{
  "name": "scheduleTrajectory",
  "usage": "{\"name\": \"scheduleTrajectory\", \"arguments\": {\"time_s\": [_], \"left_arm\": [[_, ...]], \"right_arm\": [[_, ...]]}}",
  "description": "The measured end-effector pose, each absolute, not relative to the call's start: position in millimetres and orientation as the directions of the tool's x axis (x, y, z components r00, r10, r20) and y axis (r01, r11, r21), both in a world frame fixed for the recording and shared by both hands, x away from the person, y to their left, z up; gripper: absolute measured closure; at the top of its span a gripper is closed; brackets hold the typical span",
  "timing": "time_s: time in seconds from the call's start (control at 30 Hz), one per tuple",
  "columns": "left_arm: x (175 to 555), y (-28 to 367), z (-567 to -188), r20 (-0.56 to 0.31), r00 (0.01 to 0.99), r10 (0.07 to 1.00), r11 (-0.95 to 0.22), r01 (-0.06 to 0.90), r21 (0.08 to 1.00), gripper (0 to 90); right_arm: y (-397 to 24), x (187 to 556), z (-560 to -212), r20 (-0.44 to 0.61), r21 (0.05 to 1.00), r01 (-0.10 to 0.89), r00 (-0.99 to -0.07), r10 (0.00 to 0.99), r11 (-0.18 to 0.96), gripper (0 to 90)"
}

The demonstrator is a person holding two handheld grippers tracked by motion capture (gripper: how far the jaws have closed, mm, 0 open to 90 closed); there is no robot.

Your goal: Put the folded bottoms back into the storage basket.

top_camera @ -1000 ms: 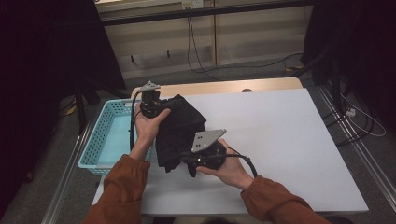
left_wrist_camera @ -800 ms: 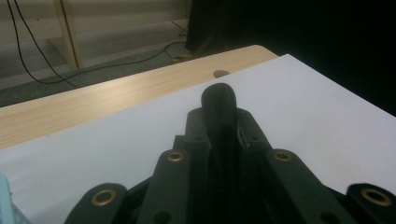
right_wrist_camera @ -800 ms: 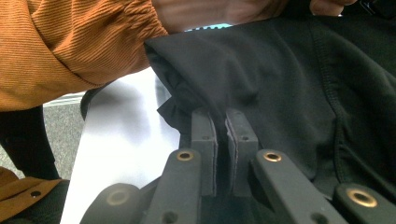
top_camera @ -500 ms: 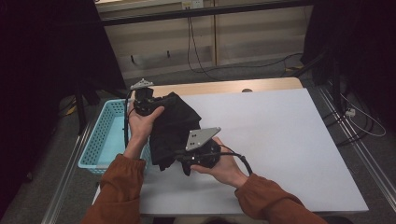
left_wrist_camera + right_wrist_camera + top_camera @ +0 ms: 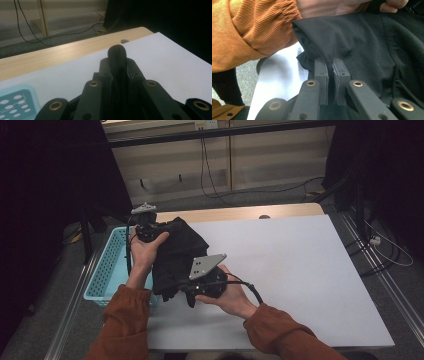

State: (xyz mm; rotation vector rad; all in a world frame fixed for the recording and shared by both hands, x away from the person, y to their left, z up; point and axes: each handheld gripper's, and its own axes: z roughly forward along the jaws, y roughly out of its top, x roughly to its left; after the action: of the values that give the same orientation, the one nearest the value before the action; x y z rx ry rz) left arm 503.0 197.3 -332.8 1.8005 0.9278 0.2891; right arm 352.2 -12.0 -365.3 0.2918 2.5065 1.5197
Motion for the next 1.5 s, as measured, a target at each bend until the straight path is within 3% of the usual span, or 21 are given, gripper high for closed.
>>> {"name": "scheduleTrajectory", "arguments": {"time_s": [1.5], "left_arm": [[504.2, 265.9, -313.5, -0.237, 0.607, 0.759, -0.066, 0.433, 0.899, 78.6]], "right_arm": [[46.3, 365.1, -347.4, -0.065, 0.902, 0.038, -0.973, 0.220, 0.431, 84.5]]}}
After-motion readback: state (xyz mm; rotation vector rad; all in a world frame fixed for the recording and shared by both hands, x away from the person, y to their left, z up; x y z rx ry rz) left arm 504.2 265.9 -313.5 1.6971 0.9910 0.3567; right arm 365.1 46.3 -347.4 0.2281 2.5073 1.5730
